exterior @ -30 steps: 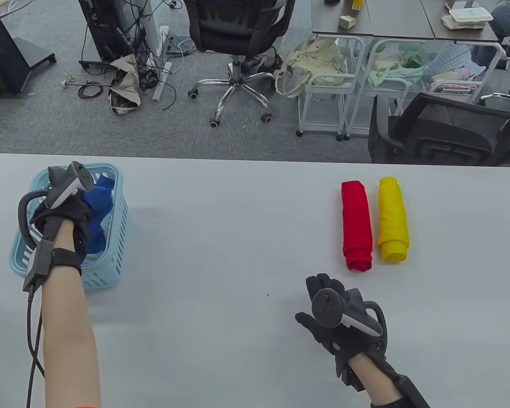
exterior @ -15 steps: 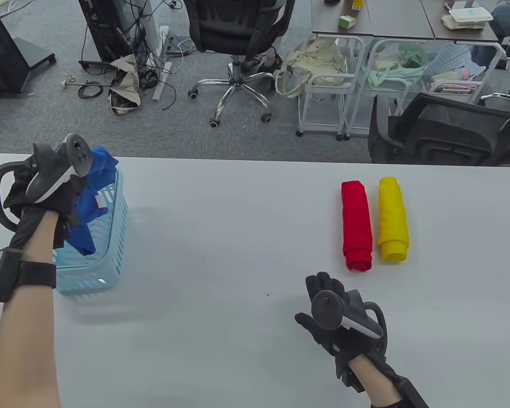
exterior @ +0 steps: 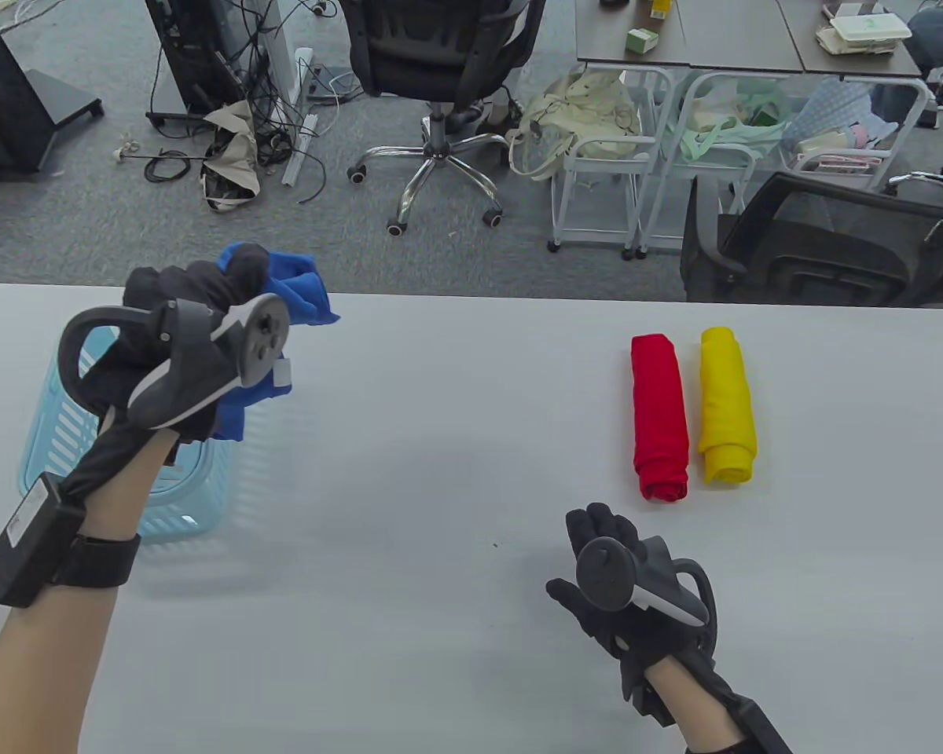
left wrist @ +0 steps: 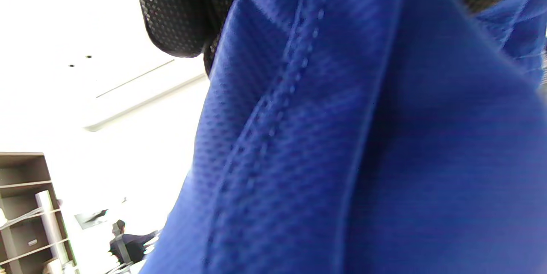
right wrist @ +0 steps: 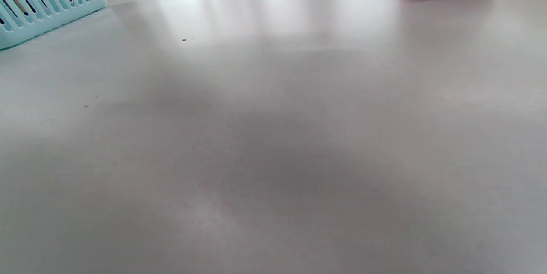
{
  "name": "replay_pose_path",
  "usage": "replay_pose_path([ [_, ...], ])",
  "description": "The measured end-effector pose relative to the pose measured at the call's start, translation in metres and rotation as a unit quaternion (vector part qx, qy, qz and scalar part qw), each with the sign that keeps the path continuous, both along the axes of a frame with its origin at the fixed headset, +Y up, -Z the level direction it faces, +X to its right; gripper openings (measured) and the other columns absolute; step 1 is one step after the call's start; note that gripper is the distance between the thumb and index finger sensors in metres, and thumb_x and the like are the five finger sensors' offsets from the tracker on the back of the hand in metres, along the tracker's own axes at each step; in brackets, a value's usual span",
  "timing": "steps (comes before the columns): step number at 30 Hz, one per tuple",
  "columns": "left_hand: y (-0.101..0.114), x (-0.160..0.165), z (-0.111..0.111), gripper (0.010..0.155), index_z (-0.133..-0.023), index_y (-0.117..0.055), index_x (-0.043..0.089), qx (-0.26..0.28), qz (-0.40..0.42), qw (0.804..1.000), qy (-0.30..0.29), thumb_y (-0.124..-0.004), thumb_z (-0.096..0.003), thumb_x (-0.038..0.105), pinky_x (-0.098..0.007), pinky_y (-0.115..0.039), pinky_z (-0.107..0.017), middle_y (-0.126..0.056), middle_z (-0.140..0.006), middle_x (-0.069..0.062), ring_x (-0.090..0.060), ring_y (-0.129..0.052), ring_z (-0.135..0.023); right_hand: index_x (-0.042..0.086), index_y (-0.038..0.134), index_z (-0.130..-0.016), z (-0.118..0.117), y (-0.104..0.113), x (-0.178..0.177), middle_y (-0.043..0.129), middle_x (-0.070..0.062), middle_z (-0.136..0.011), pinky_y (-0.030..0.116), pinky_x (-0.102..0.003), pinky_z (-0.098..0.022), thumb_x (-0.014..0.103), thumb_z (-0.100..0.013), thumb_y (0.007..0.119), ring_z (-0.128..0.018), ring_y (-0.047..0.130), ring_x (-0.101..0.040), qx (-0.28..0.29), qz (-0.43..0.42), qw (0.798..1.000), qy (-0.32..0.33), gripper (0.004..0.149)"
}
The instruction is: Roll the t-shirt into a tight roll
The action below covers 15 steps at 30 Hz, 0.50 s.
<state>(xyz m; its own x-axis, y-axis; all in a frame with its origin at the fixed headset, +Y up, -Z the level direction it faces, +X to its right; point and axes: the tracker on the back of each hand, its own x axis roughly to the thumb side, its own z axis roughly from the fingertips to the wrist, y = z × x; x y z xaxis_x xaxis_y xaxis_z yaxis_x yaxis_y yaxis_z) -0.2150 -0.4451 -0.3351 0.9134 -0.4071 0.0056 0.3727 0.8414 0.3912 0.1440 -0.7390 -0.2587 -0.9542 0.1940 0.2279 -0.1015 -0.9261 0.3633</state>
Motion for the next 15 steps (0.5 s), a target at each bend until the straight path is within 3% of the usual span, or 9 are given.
replay_pose_path([
  [4, -0.019, 0.021, 0.014, 0.066, -0.104, -0.05, 0.047, -0.025, 0.042, 0.996, -0.071, -0.073, -0.0437, 0.06, -0.041, -0.083, -0.066, -0.096, -0.073, 0.013, -0.008, -0.104, -0.057, 0.012, -0.003, -0.112, -0.001, 0.001, 0.002, 0.0, -0.024, -0.116, 0.032, -0.064, -0.074, 0.057, -0.059, 0.046, -0.108, 0.015, -0.054, -0.002, -0.007, 1.0, -0.002, 0.085],
  [7, -0.052, 0.031, 0.023, 0.066, -0.104, -0.051, 0.046, -0.08, 0.1, 0.983, -0.132, -0.072, -0.0436, 0.06, -0.041, -0.083, -0.066, -0.096, -0.073, 0.013, -0.009, -0.105, -0.057, 0.011, -0.003, -0.111, -0.001, 0.002, 0.004, 0.0, -0.024, -0.116, 0.032, -0.064, -0.074, 0.057, -0.059, 0.046, -0.109, 0.013, -0.055, 0.001, -0.008, 1.0, -0.005, 0.085],
  [10, -0.101, 0.033, 0.02, 0.068, -0.106, -0.05, 0.045, -0.171, 0.156, 0.959, -0.163, -0.072, -0.0438, 0.061, -0.043, -0.081, -0.068, -0.096, -0.078, 0.012, -0.011, -0.105, -0.063, 0.011, -0.003, -0.111, -0.001, 0.003, 0.005, 0.0, -0.024, -0.116, 0.032, -0.064, -0.074, 0.057, -0.059, 0.046, -0.108, 0.015, -0.055, 0.003, -0.008, 1.0, -0.007, 0.085],
  [13, -0.169, 0.027, 0.004, 0.075, -0.111, -0.046, 0.041, -0.287, 0.156, 0.936, -0.132, -0.073, -0.0439, 0.062, -0.048, -0.074, -0.073, -0.083, -0.102, 0.005, -0.019, -0.096, -0.086, 0.012, -0.003, -0.111, -0.001, 0.003, 0.006, 0.0, -0.024, -0.116, 0.032, -0.064, -0.074, 0.057, -0.059, 0.046, -0.108, 0.015, -0.055, 0.002, -0.007, 1.0, -0.011, 0.085],
  [15, -0.209, 0.02, -0.001, 0.079, -0.113, -0.039, 0.034, -0.315, 0.134, 0.936, -0.085, -0.071, -0.0456, 0.059, -0.051, -0.069, -0.076, -0.065, -0.116, -0.003, -0.025, -0.085, -0.098, 0.012, -0.003, -0.112, -0.001, 0.002, 0.006, 0.0, -0.024, -0.116, 0.032, -0.064, -0.074, 0.057, -0.059, 0.046, -0.108, 0.015, -0.055, 0.001, -0.007, 1.0, -0.012, 0.085],
])
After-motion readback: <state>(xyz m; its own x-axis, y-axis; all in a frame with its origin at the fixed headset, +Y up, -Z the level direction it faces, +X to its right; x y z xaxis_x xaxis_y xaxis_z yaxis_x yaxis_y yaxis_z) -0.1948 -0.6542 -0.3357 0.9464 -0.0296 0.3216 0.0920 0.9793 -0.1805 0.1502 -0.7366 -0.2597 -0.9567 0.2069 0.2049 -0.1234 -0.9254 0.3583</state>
